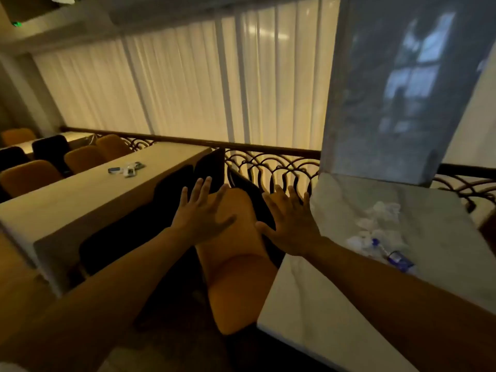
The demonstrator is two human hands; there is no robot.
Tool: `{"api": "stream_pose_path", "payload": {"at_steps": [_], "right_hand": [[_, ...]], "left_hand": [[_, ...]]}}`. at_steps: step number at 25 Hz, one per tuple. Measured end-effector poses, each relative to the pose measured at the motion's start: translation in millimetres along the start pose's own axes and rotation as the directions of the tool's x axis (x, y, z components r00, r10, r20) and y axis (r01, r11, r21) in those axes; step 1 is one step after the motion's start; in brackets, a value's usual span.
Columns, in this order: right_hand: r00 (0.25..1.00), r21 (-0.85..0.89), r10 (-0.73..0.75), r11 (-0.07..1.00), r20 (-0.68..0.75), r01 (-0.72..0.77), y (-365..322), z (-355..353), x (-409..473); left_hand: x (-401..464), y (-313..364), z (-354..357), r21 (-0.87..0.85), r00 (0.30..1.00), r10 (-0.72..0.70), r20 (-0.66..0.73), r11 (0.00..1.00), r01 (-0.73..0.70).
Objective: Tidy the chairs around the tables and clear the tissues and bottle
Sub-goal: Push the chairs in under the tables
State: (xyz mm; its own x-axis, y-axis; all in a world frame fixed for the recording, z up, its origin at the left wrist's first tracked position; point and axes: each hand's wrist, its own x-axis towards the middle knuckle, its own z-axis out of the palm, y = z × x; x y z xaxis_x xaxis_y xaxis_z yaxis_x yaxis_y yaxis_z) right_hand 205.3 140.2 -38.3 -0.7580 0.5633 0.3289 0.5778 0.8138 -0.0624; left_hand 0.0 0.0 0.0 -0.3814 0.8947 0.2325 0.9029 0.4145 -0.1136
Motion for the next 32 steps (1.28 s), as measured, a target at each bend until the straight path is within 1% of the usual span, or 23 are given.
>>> {"api": "stream_pose_path", "payload": {"at_steps": [3,7,10,14,22,24,29,32], "right_hand": [[0.999,0.027,0.021,0.999,0.040,-0.022,-49,39,21],[0.995,0.019,0.023,0.999,0.093,-0.025,-98,90,44],[0.988,0.026,0.021,0.999,0.155,-0.026,-124,124,66],[0.978,0.042,0.036,0.998,0.207,-0.046,-147,164,98],[0.945,0.133,0.085,0.982,0.317,-0.133,-193,257,196],[0.929,0.138,0.112,0.976,0.353,-0.170,-203,276,220],[0.883,0.121,0.199,0.954,0.426,-0.273,-223,306,269],[0.847,0.093,0.289,0.926,0.445,-0.365,-240,328,307]], "left_hand": [[-5,-56,33,0.031,0.996,-0.021,0.085,0.999,0.018],[-12,-115,77,-0.031,0.991,-0.042,0.129,0.998,0.047],[-8,-147,105,-0.079,0.988,-0.041,0.150,0.995,0.053],[3,-179,141,-0.101,0.982,-0.062,0.181,0.992,0.081],[64,-261,204,-0.057,0.943,-0.065,0.327,0.994,0.088],[83,-282,219,-0.044,0.935,-0.045,0.353,0.997,0.065],[136,-330,255,-0.082,0.923,0.020,0.385,0.997,0.013],[182,-364,282,-0.106,0.914,0.077,0.399,0.994,-0.038]]}}
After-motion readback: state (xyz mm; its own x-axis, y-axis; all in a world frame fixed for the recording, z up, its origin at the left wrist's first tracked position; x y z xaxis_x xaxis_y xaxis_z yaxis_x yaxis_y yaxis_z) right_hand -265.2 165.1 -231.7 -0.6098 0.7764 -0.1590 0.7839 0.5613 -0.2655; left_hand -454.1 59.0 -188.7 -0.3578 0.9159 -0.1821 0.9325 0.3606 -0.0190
